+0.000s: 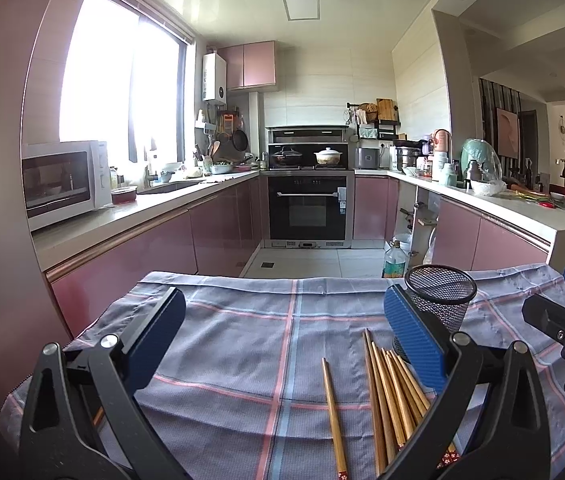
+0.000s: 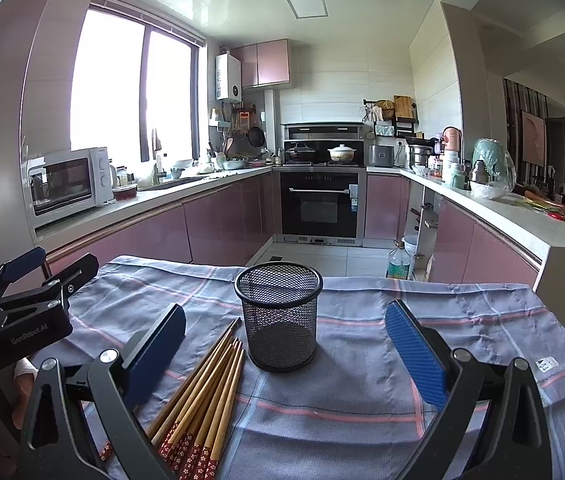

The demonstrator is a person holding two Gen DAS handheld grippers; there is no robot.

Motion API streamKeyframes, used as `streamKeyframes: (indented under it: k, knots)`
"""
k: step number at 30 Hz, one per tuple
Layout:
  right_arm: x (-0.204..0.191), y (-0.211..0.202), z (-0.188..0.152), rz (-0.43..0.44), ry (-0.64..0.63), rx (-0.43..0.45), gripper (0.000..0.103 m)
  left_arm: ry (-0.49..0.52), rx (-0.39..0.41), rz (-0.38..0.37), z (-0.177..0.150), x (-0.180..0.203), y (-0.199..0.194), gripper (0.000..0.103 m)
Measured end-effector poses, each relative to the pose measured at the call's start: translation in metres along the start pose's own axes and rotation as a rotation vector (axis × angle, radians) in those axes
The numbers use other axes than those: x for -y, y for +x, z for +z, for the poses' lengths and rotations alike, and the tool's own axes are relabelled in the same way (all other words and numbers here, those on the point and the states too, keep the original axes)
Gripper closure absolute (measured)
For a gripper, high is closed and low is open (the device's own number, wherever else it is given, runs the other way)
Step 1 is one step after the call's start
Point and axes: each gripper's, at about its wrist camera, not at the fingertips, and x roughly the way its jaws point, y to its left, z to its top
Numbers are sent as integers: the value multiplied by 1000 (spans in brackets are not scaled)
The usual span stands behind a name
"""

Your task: Organize utensils

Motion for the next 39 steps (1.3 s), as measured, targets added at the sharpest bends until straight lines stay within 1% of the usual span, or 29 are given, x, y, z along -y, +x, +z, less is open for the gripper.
streamKeyframes:
  k: [39]
  knots:
    - [3,3,1,13,2,-8,6,-2,-7,-10,-1,1,2,5]
